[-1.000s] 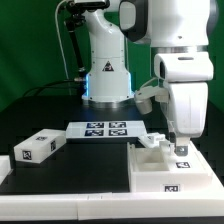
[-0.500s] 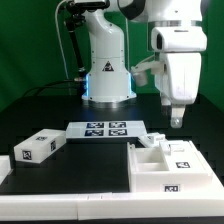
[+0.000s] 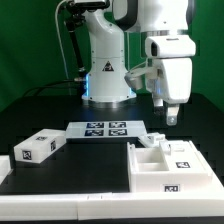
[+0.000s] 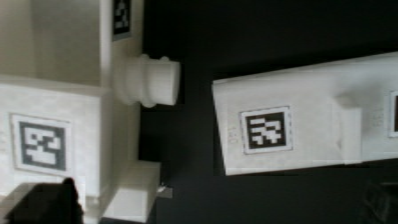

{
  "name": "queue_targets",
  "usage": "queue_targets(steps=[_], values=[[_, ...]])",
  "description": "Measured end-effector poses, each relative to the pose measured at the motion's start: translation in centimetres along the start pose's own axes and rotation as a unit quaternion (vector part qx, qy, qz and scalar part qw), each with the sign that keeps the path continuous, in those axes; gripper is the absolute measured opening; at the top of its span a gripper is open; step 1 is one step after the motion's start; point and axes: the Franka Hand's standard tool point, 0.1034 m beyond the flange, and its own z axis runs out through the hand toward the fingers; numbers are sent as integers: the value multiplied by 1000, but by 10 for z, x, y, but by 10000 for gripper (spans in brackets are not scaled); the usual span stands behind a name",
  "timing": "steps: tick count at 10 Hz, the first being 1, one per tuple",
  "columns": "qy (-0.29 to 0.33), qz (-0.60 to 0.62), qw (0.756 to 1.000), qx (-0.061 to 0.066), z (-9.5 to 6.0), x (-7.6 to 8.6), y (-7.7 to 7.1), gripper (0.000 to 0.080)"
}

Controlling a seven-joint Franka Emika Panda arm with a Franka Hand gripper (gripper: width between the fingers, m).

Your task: Assemble cabinet

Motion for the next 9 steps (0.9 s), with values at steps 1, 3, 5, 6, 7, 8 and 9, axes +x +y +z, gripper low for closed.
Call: queue_targets(steps=[1, 3, 5, 6, 7, 8, 9], values=[[-1, -11, 1000, 6, 5, 2, -5, 797], [-2, -10, 1000, 6, 5, 1, -4, 797], [-2, -12, 1000, 6, 6, 1, -4, 797], [-3, -58, 998, 14, 9, 1, -8, 797], [3, -64, 998, 2, 9, 4, -10, 797], [4, -77, 997, 8, 13, 4, -18, 797], [6, -98, 995, 14, 17, 5, -24, 797]])
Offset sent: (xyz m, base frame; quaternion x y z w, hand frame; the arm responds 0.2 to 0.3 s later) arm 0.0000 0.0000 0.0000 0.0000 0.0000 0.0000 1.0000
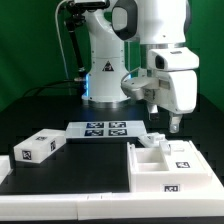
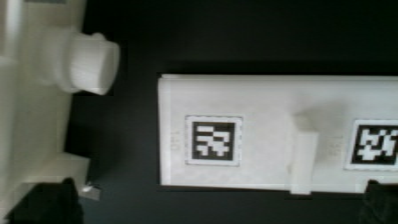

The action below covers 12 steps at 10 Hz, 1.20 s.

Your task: Assemble cabinet

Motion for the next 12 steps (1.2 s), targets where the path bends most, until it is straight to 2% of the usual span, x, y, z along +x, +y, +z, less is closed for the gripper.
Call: queue_targets(steps=[3, 10, 12], values=[[4, 5, 1000, 12, 9, -3, -15, 797], [16, 9, 999, 34, 34, 5, -26, 797], [17, 10, 999, 37, 36, 4, -28, 552]])
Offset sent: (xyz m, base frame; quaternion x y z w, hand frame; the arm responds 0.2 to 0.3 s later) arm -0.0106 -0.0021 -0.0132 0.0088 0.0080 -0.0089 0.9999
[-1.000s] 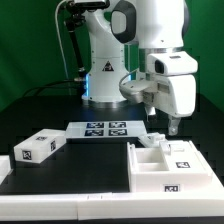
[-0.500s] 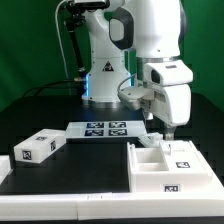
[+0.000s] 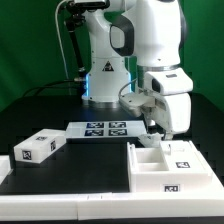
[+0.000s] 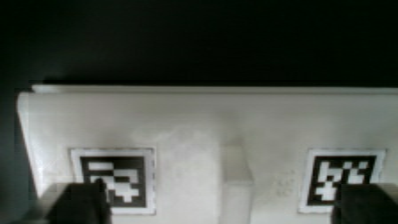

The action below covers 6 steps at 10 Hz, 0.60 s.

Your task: Assemble cabinet

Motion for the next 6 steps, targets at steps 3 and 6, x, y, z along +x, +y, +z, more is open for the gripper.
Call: queue_targets(steps=[3, 6], values=[[2, 4, 1000, 6, 6, -2, -4, 383], [3, 5, 1000, 7, 6, -3, -5, 68]])
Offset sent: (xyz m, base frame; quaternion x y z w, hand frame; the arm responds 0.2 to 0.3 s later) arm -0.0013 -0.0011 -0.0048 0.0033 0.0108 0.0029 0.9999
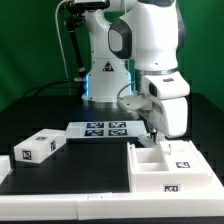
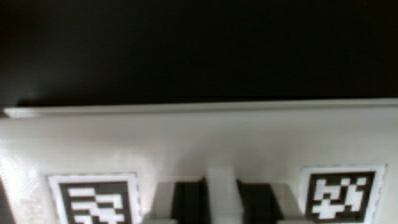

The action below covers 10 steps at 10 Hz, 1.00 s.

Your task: Assemble cabinet

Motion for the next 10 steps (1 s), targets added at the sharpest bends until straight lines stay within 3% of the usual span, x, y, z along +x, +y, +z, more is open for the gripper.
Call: queue_targets(steps=[5, 6, 9, 10], values=[[-1, 11, 1000, 4, -1, 0, -1, 68], [-11, 44, 999, 14, -10, -3, -3, 68], [-24, 73, 997, 15, -26, -11, -4, 68], [-26, 79, 996, 10, -31, -18, -2, 68]])
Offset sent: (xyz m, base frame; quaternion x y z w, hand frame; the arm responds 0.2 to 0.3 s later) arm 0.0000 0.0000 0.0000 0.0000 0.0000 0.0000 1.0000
